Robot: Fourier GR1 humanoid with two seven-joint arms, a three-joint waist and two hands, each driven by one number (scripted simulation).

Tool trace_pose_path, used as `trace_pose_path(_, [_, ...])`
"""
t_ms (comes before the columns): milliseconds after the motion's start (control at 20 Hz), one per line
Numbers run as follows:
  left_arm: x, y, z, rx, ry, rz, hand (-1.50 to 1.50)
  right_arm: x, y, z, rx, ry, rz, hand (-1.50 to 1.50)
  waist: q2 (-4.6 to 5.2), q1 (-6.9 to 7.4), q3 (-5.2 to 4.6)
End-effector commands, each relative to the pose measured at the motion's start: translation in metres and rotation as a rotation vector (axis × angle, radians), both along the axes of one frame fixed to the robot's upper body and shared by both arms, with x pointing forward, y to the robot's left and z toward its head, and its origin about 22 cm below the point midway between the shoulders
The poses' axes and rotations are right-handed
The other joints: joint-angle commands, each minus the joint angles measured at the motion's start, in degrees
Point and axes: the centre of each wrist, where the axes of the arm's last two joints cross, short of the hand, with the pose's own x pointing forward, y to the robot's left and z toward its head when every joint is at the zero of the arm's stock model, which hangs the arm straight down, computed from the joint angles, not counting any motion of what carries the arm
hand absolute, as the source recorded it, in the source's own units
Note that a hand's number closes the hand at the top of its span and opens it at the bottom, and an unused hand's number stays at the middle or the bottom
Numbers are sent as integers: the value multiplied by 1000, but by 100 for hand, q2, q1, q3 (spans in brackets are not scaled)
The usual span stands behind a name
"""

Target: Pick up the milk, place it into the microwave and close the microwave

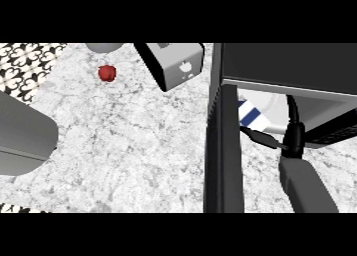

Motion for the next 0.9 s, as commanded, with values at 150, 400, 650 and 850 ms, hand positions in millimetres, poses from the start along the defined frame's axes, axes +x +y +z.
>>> trace_pose_path(150, [7, -3, -4, -4, 25, -30, -150, 82, 49, 89, -12, -93, 176, -150, 44, 374, 32])
trace_pose_path(400, [3, -3, -16, -18, 59, -28, -150, 119, 36, 148, 16, -77, 177, -150, 38, 150, 41])
trace_pose_path(650, [5, -6, -19, -11, 66, -19, -150, 126, 38, 152, 26, -37, 205, -150, 38, -100, 52])
trace_pose_path(850, [5, -15, -25, -16, 59, -16, -150, 128, 35, 150, -5, 5, 278, -150, -19, -255, 49])
